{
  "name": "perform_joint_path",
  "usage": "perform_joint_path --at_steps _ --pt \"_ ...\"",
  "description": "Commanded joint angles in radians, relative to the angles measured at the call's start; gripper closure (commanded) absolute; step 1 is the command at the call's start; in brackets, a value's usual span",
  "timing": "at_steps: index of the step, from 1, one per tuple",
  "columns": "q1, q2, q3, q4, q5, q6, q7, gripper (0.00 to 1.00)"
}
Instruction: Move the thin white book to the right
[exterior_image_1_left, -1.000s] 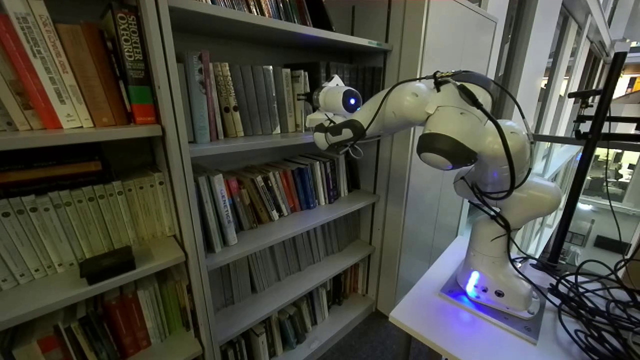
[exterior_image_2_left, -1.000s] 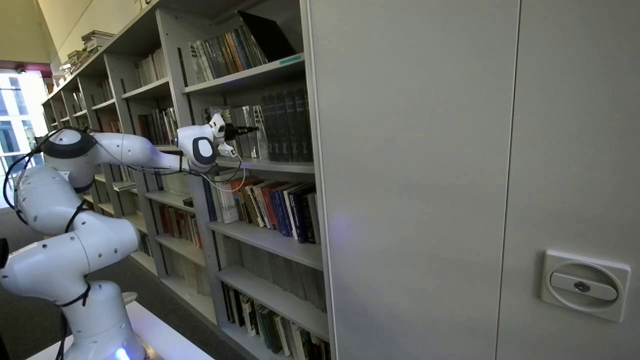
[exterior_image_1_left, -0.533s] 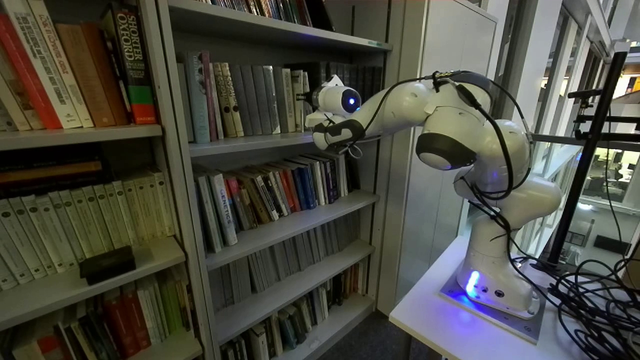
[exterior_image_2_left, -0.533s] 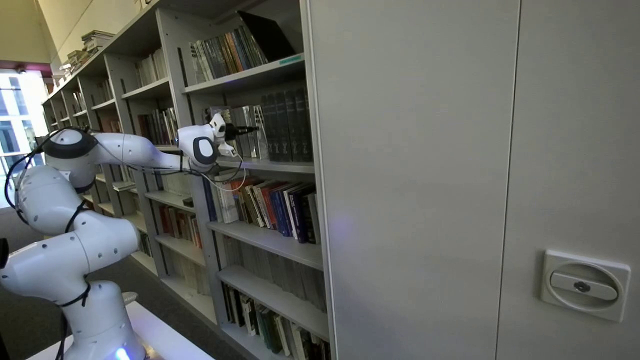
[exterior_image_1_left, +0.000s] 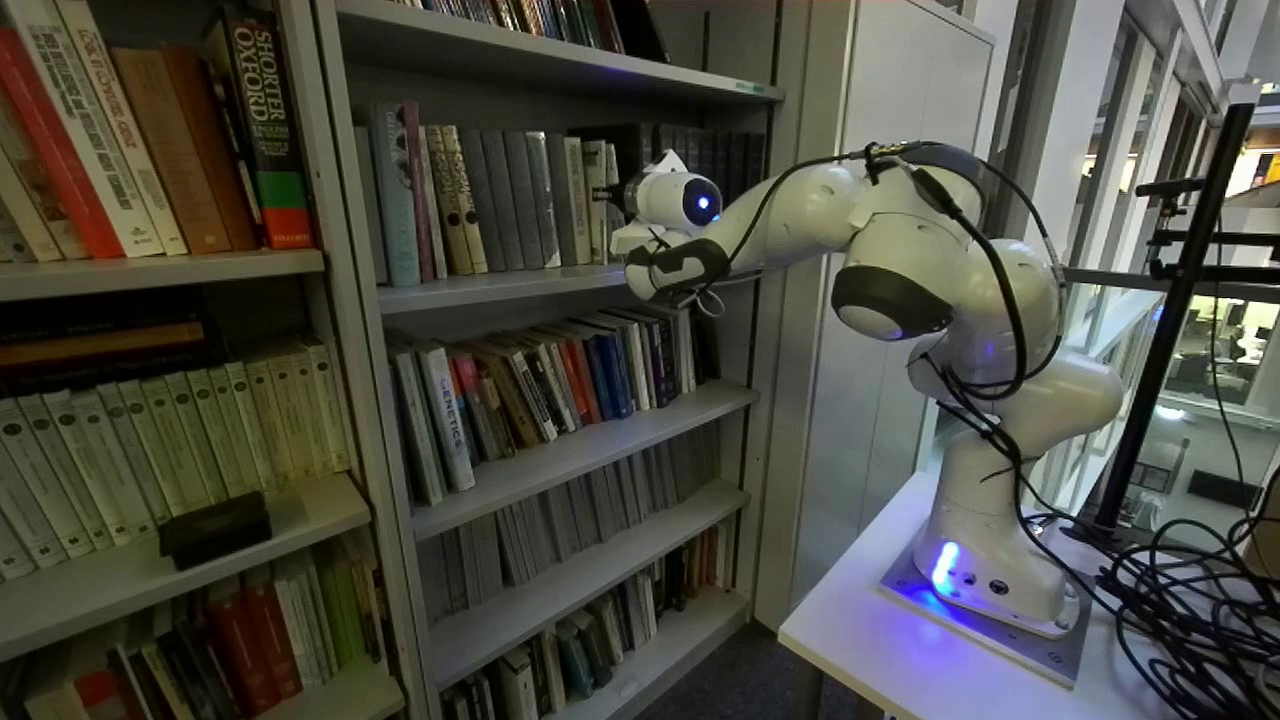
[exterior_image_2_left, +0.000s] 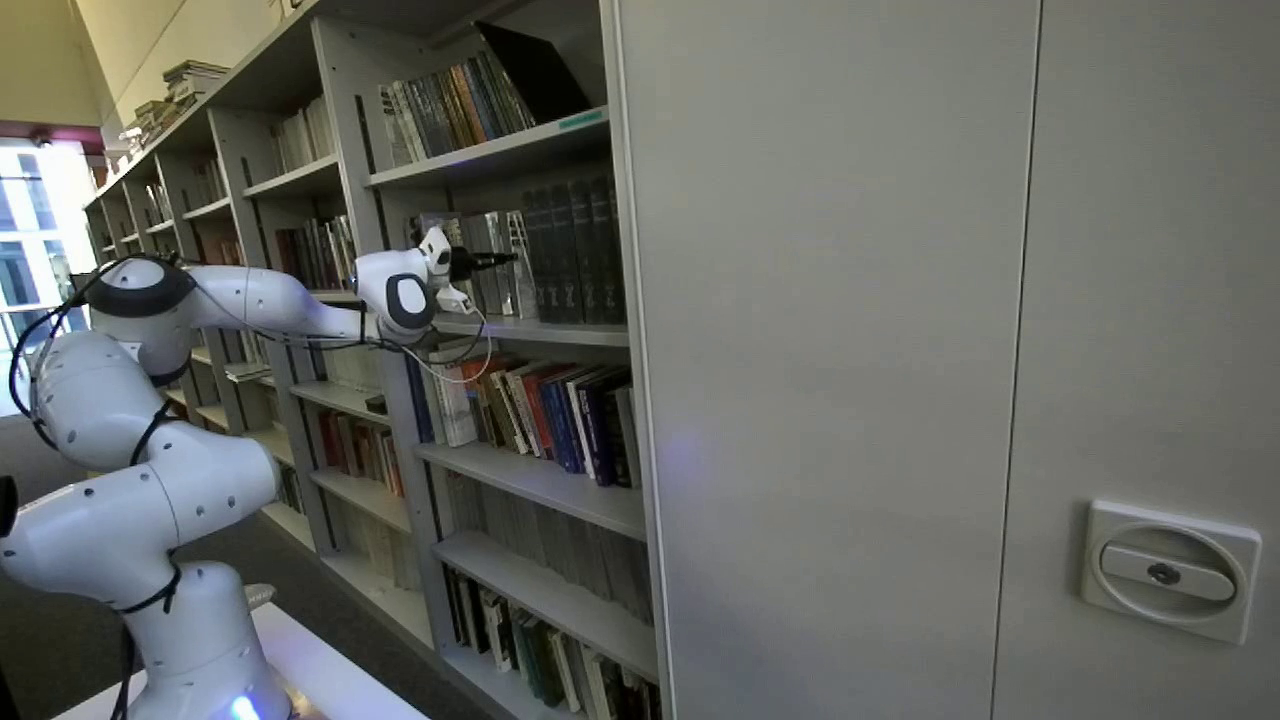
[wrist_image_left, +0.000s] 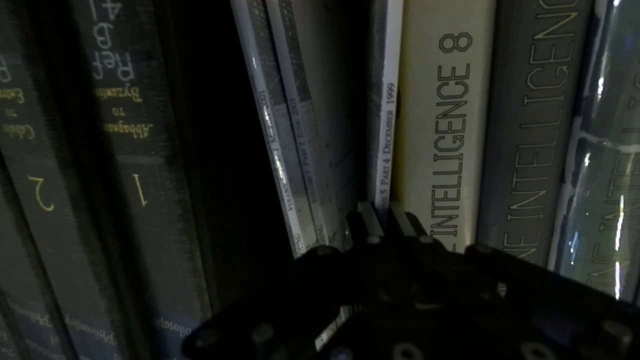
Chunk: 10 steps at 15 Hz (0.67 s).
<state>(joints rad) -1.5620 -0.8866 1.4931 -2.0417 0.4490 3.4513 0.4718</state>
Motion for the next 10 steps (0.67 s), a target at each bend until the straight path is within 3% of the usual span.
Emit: perform_joint_path --at_steps 1,3,10 --pt "-0.028 0.018 0.005 0.033 -0.002 0.017 -0.008 0.68" --pt "-0.028 0.014 0.003 0.031 0.002 0.015 -0.006 0.59" --pt "0.030 0.012 -0.027 -0.019 0.013 0.017 -0.011 0.07"
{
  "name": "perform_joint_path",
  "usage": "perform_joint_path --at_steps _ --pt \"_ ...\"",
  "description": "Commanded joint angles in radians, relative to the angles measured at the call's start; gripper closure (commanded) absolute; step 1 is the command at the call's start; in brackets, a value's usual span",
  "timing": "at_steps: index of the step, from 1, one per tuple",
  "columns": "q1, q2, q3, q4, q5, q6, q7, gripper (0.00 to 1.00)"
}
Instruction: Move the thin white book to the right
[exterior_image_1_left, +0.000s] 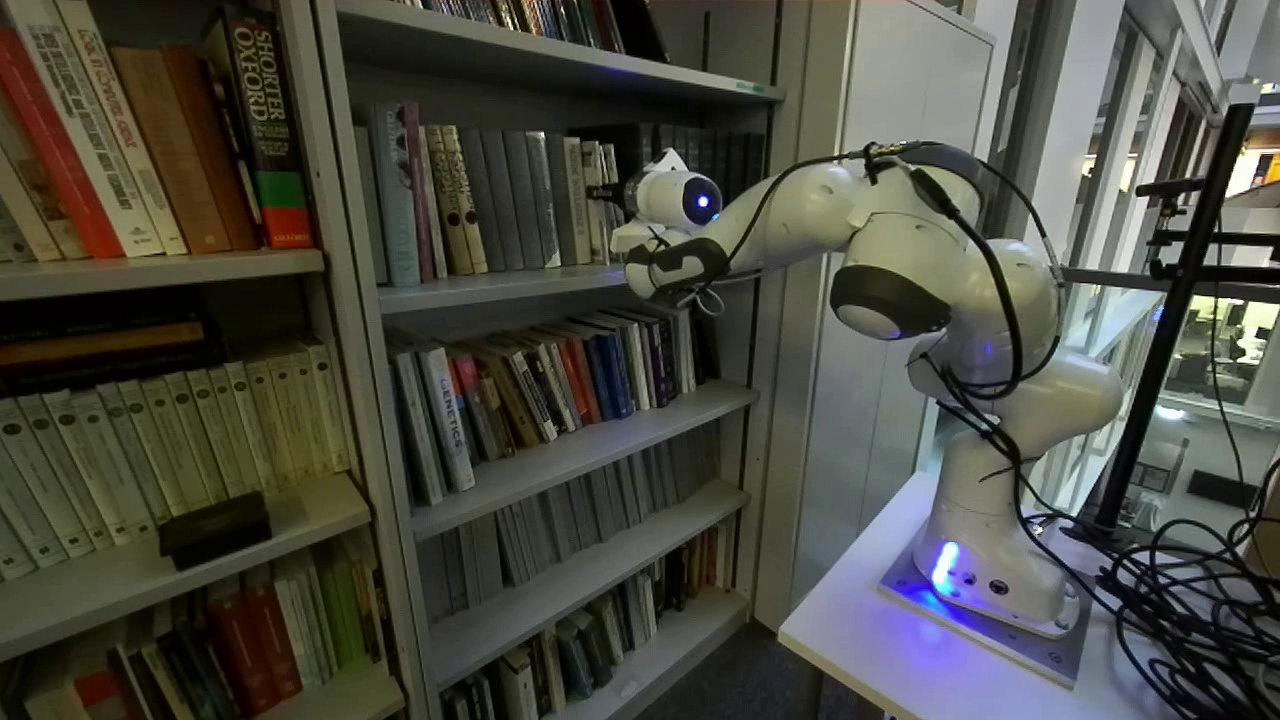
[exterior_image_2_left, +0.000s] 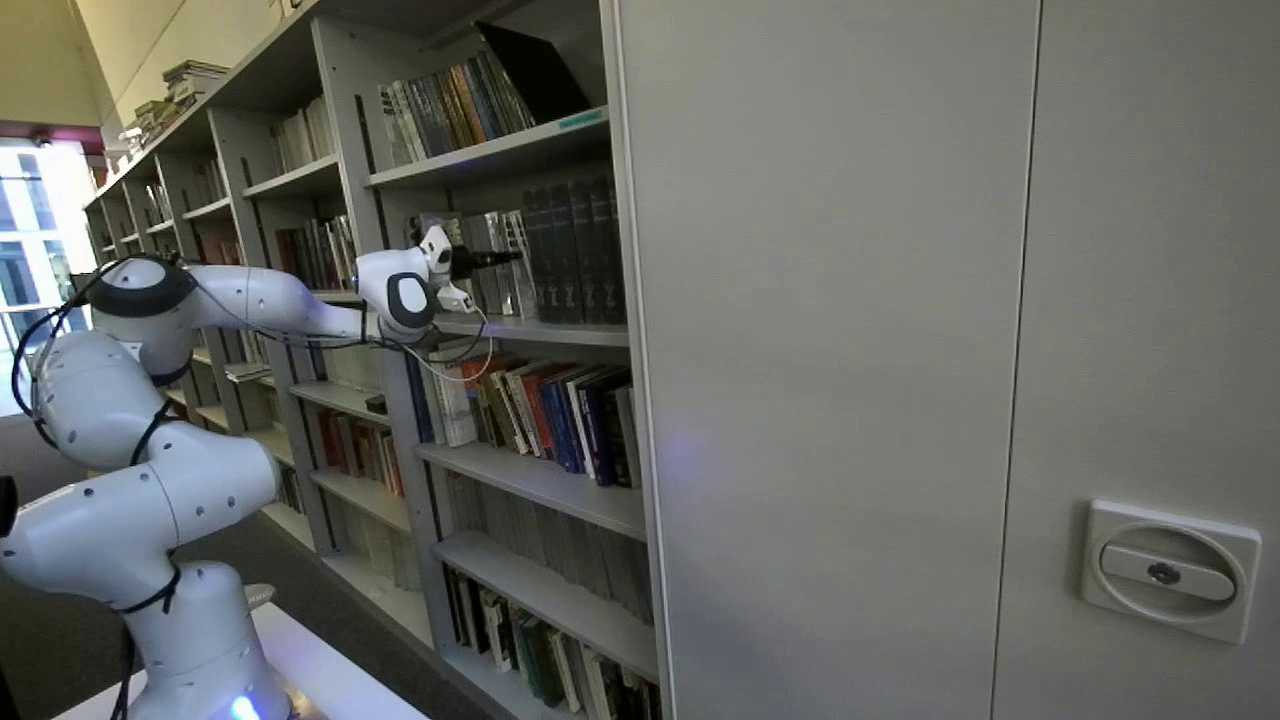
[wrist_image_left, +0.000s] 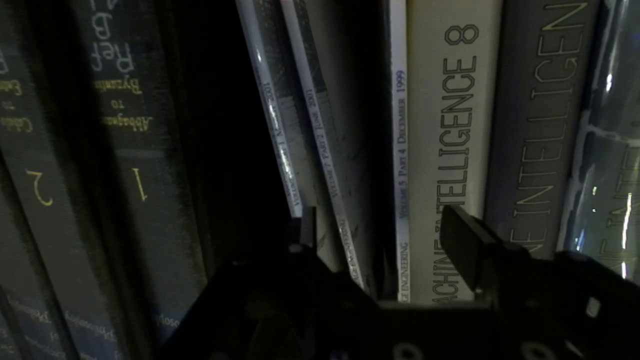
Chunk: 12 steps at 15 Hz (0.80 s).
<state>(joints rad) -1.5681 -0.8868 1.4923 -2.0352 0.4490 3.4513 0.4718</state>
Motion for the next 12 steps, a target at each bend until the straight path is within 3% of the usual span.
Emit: perform_joint_path --at_steps 1,12 --pt "0.063 0.006 -0.041 -0.046 0.018 0.016 -0.013 0.01" --pt "0.427 -0.065 -0.252 -0.308 0.078 0.015 -0.010 0.00"
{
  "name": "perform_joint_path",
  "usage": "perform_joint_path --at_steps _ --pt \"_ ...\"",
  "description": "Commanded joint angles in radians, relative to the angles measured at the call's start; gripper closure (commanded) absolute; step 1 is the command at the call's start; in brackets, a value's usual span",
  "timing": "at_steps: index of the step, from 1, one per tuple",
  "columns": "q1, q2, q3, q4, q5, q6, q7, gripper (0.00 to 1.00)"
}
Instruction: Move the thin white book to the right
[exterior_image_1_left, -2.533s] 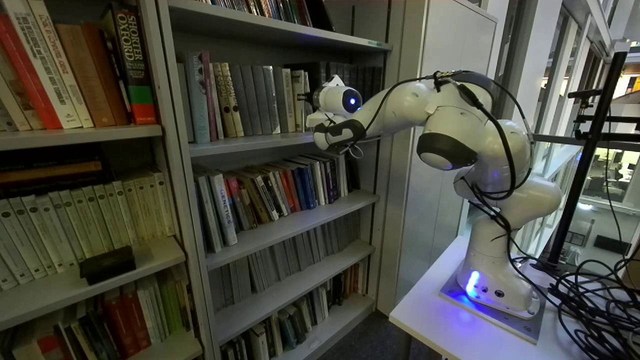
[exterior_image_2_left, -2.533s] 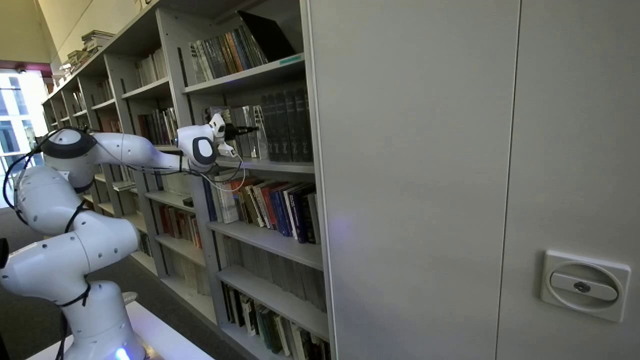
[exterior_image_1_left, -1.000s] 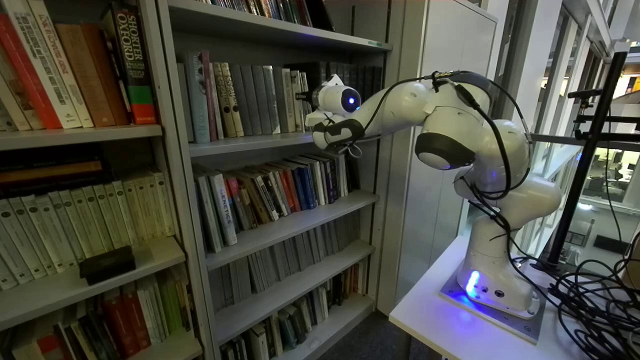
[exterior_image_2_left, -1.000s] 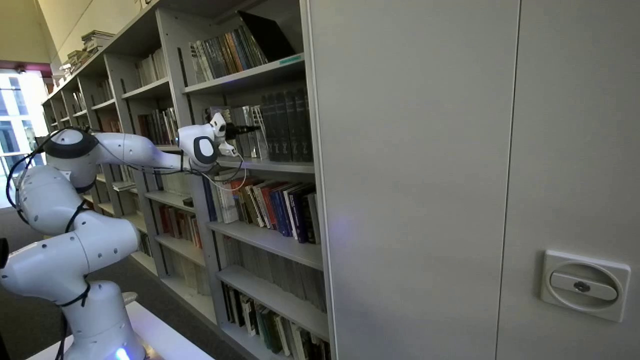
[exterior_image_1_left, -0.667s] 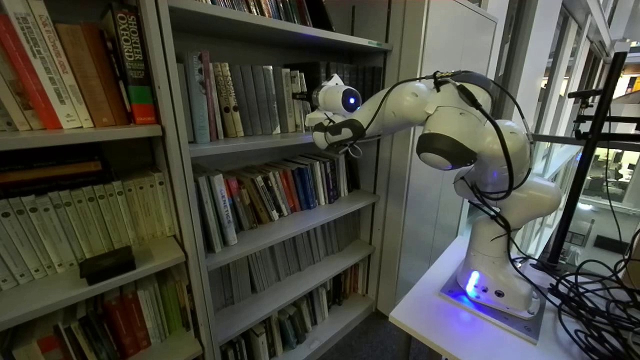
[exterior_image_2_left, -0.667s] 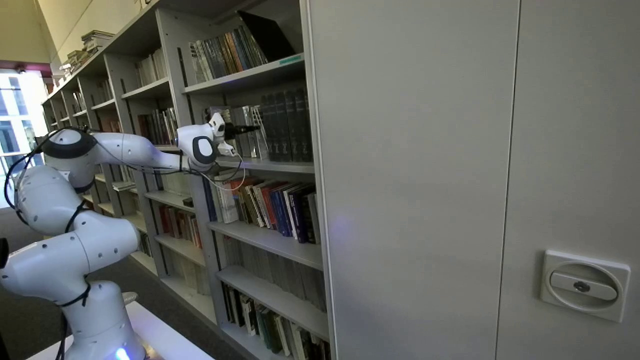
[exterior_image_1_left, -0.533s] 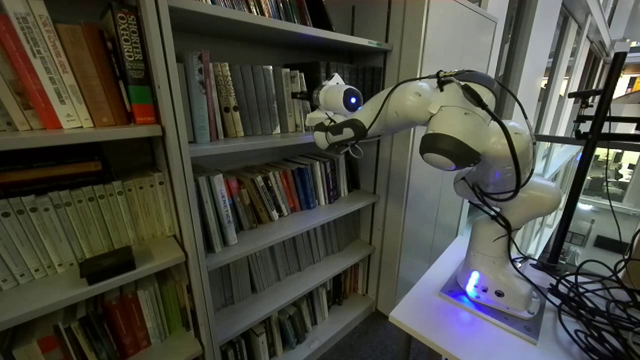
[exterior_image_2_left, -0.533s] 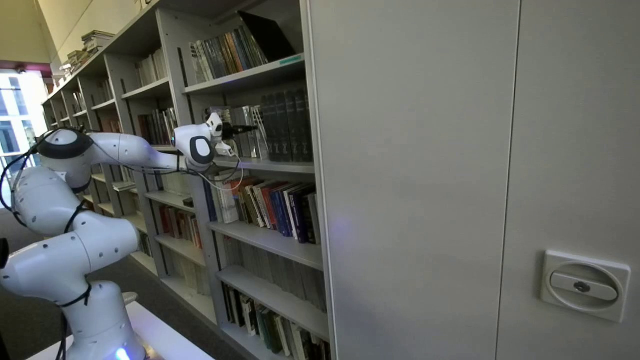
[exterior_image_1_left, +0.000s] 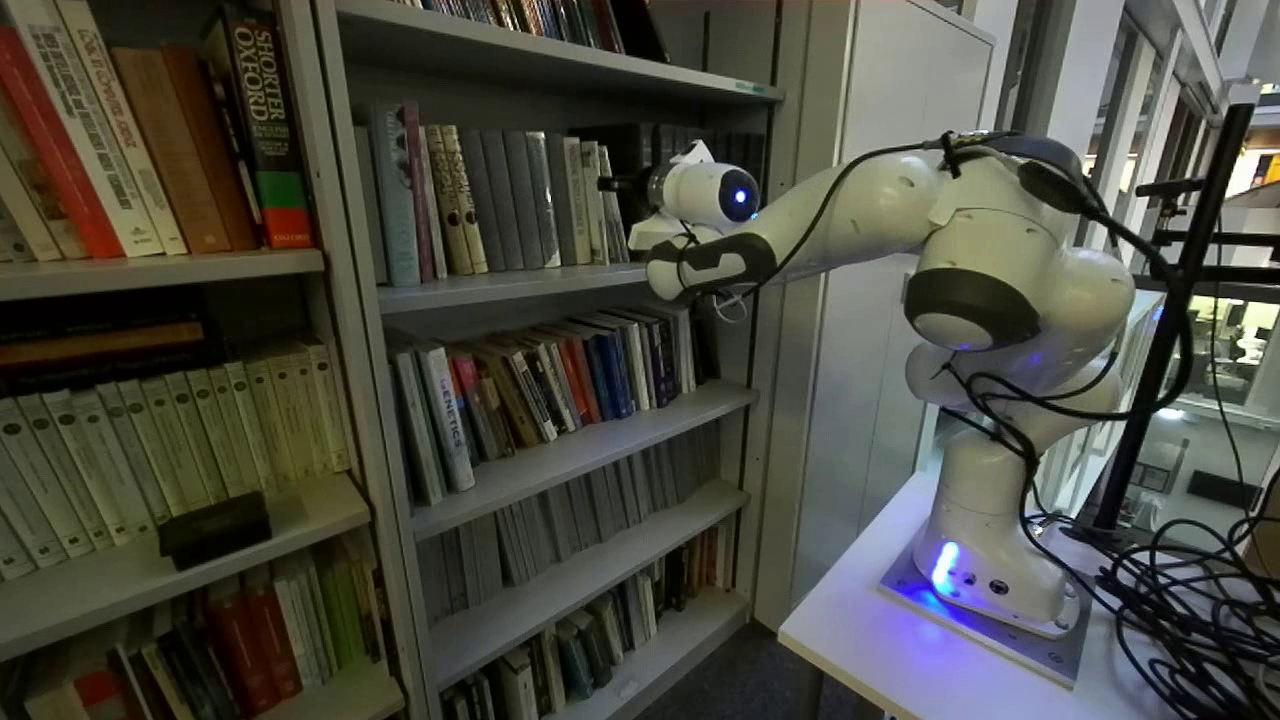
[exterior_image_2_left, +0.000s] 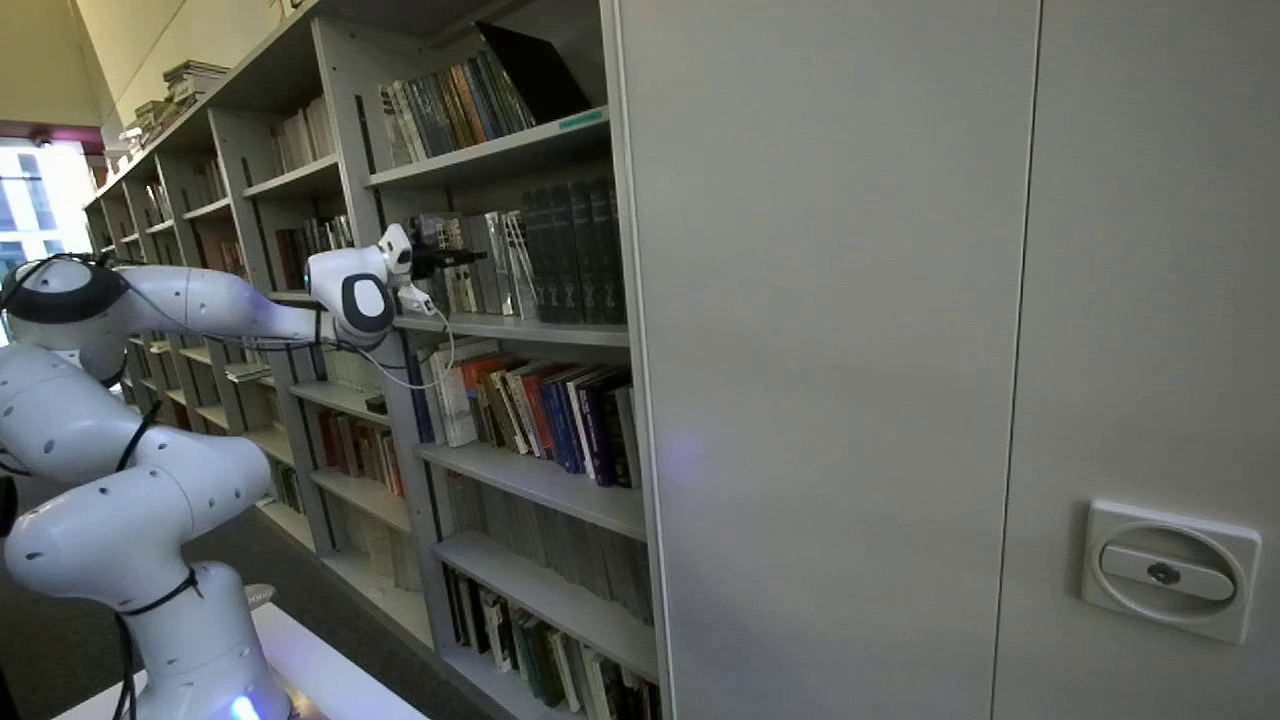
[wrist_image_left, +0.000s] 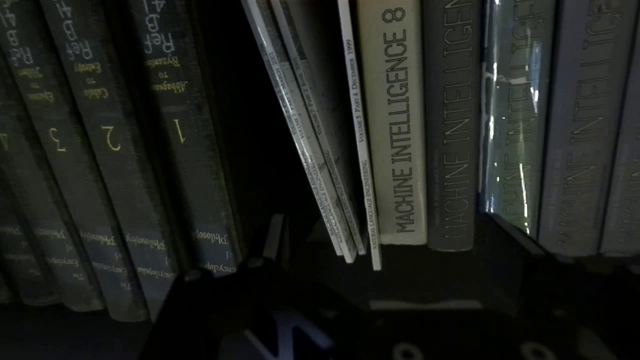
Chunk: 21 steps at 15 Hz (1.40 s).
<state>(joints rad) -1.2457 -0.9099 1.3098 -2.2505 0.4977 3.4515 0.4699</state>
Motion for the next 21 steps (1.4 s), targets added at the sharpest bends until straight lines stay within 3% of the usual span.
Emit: perform_joint_path --at_steps 1,2,3,6,21 --pt "0.136 -0.053 -0.086 -0.116 0.033 0.015 -0.008 0.00" --pt "0.169 -0.059 -0.100 -0.149 0.026 0.015 -0.018 0.00" --pt "0.103 -0.026 -0.055 -0.075 0.012 0.002 -0.004 0.00" --pt "0.157 -0.045 -0.079 -0.126 0.012 0.002 -0.003 0.00" --pt "0.159 -0.050 -0.083 -0.133 0.012 0.002 -0.003 0.00"
